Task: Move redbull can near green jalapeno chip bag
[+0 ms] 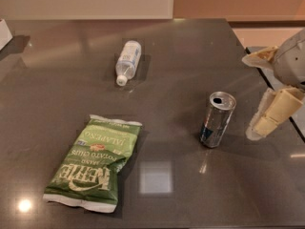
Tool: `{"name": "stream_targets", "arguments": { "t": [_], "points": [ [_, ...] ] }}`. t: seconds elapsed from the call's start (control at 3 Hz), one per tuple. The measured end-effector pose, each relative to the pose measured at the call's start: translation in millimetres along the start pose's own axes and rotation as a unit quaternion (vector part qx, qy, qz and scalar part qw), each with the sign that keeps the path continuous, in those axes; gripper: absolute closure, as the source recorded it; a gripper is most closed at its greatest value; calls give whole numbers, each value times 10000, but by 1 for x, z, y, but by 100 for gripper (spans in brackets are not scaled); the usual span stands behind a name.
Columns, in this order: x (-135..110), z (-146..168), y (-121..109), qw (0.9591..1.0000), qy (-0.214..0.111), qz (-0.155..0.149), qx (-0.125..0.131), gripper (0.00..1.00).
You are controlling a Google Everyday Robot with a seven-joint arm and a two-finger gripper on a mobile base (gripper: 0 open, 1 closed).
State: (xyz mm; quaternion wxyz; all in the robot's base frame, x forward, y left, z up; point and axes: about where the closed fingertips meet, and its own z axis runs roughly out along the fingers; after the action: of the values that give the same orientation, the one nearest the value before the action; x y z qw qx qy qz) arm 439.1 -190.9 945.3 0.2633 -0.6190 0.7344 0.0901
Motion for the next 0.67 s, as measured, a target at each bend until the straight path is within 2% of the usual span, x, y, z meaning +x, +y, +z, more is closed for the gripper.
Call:
{"name": "stream_targets", "arguments": {
  "t": [0.33,0.67],
  "points": [
    [-7,15,-3,9988,-464,39,-174,0],
    [-11,29,-1,9967,-747,67,-322,0]
  ]
}}
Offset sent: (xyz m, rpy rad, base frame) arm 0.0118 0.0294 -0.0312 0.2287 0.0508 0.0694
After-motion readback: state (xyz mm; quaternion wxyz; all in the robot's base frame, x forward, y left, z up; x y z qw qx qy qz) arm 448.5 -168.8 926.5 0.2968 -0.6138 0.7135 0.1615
